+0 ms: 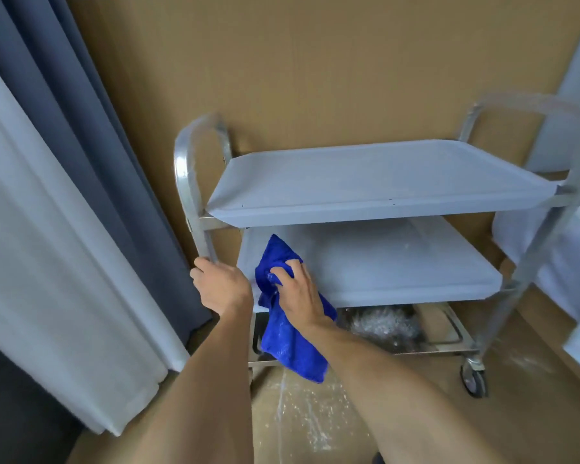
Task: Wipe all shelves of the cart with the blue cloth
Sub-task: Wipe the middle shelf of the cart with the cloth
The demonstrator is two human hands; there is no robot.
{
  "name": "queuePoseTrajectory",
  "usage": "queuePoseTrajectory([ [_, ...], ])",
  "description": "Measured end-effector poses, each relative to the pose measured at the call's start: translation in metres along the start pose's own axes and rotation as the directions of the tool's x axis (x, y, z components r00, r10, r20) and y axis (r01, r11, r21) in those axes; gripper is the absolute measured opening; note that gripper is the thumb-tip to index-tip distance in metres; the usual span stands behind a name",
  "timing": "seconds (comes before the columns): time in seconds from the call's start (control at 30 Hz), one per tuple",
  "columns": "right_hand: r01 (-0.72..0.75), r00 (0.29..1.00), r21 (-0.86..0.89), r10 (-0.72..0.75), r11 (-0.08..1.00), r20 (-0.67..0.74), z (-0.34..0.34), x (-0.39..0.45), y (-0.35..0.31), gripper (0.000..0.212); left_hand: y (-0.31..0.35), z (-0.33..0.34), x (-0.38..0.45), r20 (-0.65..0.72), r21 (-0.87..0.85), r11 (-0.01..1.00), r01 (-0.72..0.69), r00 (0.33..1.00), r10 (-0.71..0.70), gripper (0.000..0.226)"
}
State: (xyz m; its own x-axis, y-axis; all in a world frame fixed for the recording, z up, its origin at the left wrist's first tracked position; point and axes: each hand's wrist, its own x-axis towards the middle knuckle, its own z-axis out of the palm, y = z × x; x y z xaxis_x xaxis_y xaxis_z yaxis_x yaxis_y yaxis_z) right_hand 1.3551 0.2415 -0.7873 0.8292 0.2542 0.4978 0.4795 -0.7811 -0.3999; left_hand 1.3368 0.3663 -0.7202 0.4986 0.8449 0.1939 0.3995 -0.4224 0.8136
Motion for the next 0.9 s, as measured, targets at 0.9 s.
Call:
queuePoseTrajectory([
  [0.9, -0.331, 0.944, -0.327, 0.307, 0.885, -0.123, 0.076, 0.03, 0.069, 0.015, -0.052, 0.074, 0.021, 0.034, 0.059, 0.991, 0.117, 0.992, -0.12, 0.027],
])
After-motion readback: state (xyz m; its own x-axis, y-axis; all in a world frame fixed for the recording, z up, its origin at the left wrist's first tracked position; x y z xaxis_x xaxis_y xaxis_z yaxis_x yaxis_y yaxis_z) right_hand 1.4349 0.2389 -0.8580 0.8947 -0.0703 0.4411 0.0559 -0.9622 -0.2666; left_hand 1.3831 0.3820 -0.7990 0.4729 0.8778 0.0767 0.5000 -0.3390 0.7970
